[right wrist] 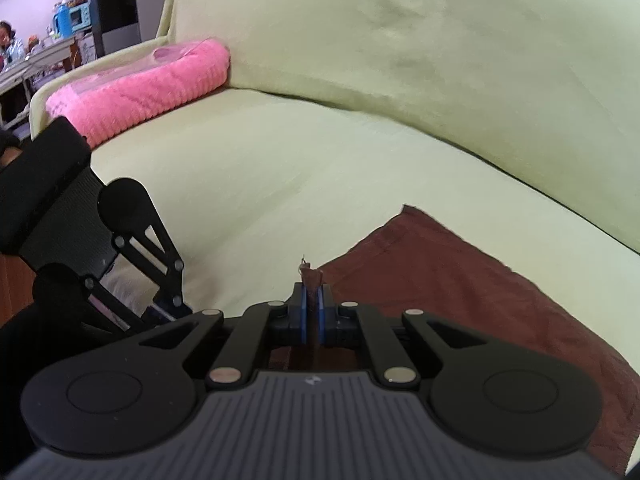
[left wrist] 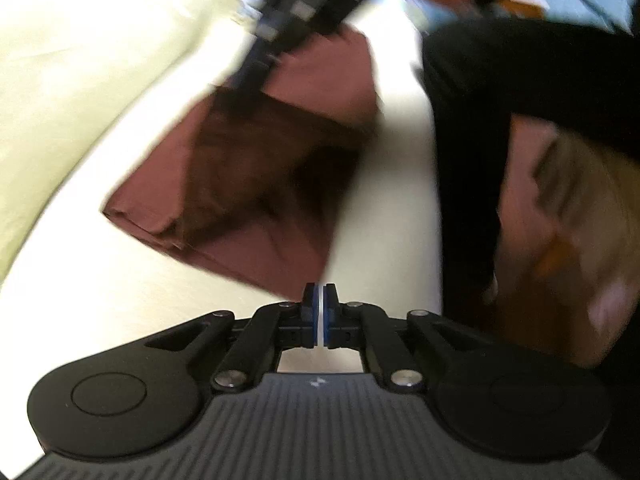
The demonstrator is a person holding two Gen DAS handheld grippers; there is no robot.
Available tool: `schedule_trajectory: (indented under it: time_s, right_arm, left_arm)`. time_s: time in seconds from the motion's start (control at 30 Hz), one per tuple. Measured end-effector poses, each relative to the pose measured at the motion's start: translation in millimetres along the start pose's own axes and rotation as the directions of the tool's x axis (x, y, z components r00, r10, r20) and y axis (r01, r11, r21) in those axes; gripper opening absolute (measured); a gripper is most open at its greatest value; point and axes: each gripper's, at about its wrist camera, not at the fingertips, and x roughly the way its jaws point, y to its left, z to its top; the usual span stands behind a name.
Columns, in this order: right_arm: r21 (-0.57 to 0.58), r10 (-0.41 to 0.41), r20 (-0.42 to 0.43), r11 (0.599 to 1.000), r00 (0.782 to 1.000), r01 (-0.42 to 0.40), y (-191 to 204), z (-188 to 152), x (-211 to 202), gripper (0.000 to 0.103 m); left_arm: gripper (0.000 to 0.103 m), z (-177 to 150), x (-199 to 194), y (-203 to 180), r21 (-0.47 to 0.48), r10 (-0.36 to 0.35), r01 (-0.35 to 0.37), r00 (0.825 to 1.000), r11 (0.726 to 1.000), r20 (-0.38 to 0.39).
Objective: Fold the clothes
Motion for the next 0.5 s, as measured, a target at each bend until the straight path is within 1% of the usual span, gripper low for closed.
schedule_trajectory:
  time_s: [0.07,0.1,0.13,0.17,0.23,0.27,0.3,0.37,0.43,0.47,0.5]
  right_arm:
    - [0.004,-0.010,0.005,1.000,1.000,0.010,-6,2,-4,0.003]
    - [0.015,-0.014,0.009,1.000,1.000,0.014,-10,3,-8,0.003]
    - [0.022,-0.016,0.011,1.000,1.000,0.016,-12,3,-9,0.003]
    - [0.037,-0.023,0.016,0.999,1.000,0.022,-16,4,-14,0.003]
    - [0.047,-0.031,0.021,0.998,0.999,0.030,-20,6,-18,0.003]
    - [0.049,-0.032,0.022,0.998,0.999,0.031,-22,6,-20,0.003]
    - [0.051,-0.034,0.023,0.998,0.999,0.033,-23,6,-22,0.003]
    - [0.055,-0.038,0.025,0.998,0.999,0.036,-27,6,-24,0.003]
    - [0.057,-0.045,0.028,0.997,0.999,0.043,-31,6,-26,0.003]
    - [0.060,-0.048,0.027,0.997,0.998,0.046,-33,7,-27,0.003]
    - [0.062,-0.051,0.027,0.997,0.998,0.049,-35,7,-27,0.003]
  left_arm:
    - [0.002,7,12,7,-0.053,0.002,-0.001,1.000,0.999,0.016]
    - [0.002,9,16,11,-0.077,-0.011,0.013,1.000,0.997,0.018]
    - [0.002,12,26,17,-0.125,-0.039,0.043,0.999,0.991,0.029]
    - [0.002,14,31,19,-0.143,-0.045,0.050,0.998,0.988,0.038]
    - [0.002,22,48,26,-0.220,-0.081,0.098,0.993,0.971,0.083]
    - [0.002,27,54,28,-0.236,-0.090,0.110,0.991,0.965,0.095]
    - [0.002,32,65,34,-0.281,-0.101,0.131,0.988,0.951,0.118]
    - [0.002,36,72,38,-0.308,-0.117,0.155,0.983,0.939,0.139]
    - [0.002,42,87,41,-0.345,-0.188,0.230,0.971,0.910,0.150]
    - [0.002,42,96,40,-0.346,-0.236,0.266,0.963,0.900,0.129]
    - [0.002,42,98,38,-0.338,-0.252,0.279,0.960,0.899,0.122]
